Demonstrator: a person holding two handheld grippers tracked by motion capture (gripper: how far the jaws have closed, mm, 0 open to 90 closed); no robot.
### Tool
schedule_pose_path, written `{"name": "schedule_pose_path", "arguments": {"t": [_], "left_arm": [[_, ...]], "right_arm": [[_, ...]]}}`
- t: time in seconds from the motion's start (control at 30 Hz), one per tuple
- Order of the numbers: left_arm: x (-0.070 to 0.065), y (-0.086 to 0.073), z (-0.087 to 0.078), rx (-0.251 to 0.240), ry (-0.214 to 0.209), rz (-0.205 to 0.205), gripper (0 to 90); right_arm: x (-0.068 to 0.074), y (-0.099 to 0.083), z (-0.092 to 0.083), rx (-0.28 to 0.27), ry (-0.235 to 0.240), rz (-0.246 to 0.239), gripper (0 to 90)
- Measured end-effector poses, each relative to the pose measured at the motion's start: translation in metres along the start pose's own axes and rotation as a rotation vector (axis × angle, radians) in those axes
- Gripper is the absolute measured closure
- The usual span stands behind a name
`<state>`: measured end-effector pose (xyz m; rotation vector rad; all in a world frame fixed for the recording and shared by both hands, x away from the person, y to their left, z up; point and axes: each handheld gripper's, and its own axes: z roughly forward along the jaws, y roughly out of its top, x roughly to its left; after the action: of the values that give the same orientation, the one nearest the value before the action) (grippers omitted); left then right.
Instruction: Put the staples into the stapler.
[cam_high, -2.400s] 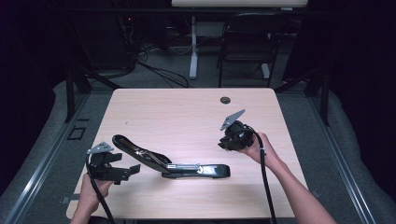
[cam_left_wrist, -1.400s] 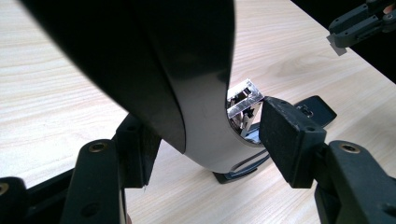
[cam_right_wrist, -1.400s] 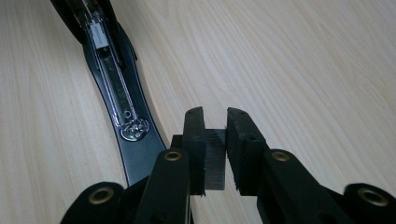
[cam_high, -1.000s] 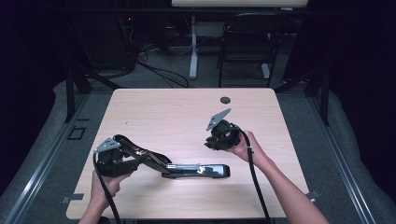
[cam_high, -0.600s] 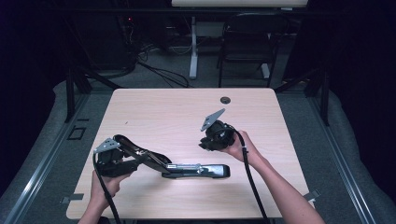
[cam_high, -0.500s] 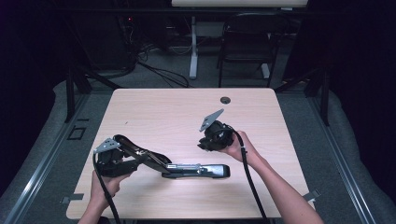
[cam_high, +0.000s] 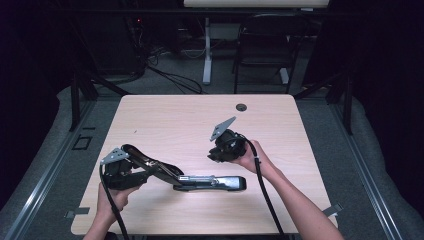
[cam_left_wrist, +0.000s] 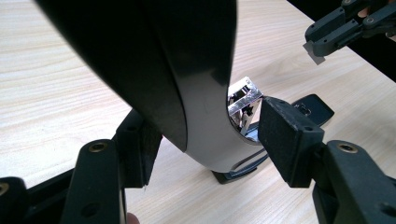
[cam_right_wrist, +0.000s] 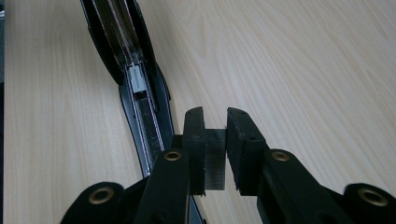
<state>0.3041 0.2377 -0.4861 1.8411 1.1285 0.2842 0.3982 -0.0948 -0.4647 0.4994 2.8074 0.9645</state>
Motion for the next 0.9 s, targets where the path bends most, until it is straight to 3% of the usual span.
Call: {"name": "schedule_pose_path", "arguments": {"t": [0.13,0.7,0.9], "left_arm": [[0.0,-0.001,-0.002,0.001,0.0,0.011,46.8],[0.002,-0.002,-0.002,-0.002,-0.004,-0.001,47.4],[0.002,-0.002,-0.002,-0.005,-0.006,-0.002,47.5]], "right_arm": [[0.002,0.002,0.004,-0.004,0.015,-0.008,78.5],[0.017,0.005,0.022,0.005,0.105,-0.051,78.5],[0.022,0.002,0.03,0.034,0.132,-0.066,78.5]]}}
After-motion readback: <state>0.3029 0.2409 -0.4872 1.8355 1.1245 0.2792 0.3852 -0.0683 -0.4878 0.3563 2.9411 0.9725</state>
